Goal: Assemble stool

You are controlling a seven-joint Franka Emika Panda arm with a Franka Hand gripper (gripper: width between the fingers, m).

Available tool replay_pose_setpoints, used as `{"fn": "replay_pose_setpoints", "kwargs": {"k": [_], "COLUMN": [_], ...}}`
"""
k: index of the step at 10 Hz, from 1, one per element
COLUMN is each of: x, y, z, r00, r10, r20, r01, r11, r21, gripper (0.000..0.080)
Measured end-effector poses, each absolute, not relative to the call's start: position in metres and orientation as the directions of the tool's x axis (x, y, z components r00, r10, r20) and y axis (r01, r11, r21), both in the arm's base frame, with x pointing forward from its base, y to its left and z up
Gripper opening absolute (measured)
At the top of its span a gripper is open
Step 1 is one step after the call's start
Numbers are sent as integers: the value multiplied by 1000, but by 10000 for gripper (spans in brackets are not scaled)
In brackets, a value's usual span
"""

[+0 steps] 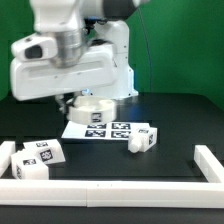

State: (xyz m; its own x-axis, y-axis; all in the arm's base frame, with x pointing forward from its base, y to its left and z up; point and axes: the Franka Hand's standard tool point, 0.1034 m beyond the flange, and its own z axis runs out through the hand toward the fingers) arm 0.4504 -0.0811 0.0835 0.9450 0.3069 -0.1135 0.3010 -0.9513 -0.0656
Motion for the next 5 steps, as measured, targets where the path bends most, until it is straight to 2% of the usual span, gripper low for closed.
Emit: {"fn": "replay_pose_setpoints", "kwargs": {"k": [1, 3, 5], "x": [476, 519, 522], "y": [-65, -58, -54], "z": [85, 84, 82], "r00": [949, 966, 966], "r10": [287, 213, 213], "r20": [-127, -150, -149], "r01": [283, 210, 210], "r11": [-958, -977, -977], "r21": [-49, -38, -37], "gripper": [24, 25, 25]}}
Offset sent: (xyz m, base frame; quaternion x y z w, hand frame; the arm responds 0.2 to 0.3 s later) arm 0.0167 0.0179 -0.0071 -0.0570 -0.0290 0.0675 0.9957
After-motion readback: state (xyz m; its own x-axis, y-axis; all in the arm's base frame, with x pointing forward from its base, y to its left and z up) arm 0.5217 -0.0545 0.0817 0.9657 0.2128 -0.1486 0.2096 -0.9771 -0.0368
